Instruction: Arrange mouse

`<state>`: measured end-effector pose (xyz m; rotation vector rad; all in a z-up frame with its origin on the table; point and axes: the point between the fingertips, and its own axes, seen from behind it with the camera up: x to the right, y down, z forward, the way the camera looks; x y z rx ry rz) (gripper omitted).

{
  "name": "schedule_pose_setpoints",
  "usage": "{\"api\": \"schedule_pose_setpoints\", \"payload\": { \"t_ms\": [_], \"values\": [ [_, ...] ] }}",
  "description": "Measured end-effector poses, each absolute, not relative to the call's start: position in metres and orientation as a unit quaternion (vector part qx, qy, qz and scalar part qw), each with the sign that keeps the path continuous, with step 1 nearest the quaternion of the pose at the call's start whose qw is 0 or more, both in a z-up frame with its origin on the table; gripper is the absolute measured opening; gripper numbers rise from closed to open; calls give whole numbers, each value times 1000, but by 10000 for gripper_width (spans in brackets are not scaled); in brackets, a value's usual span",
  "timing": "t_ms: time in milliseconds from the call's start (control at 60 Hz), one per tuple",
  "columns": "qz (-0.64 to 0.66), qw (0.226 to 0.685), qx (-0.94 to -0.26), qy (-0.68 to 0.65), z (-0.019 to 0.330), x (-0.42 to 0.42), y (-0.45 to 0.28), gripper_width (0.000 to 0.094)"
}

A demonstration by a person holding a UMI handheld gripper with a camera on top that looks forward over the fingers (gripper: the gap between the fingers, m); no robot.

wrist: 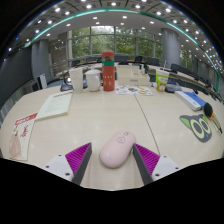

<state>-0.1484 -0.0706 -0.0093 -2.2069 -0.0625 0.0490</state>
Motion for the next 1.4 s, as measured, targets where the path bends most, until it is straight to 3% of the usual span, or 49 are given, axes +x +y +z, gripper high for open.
{"api": "schedule_pose_setpoints", "payload": {
  "t_ms": [83,167,233,550,650,833,950,1067,1167,1400],
  "values": [
    [13,447,-894,-32,-10,-151,-58,794],
    [1,445,-895,-39,-12,-151,-46,657],
    [1,443,-896,-38,-12,-151,-41,489],
    [16,419,-907,-45,-6,-149,-38,309],
    [30,441,-896,-35,29,-134,-36,308],
    [34,519,-854,-24,140,-52,-18,307],
    [13,538,-843,-5,168,43,-5,306],
    [-10,519,-854,11,144,139,4,306],
    [-23,491,-871,7,92,198,4,306],
    [-1,427,-904,3,-3,240,-9,342]
  ]
}}
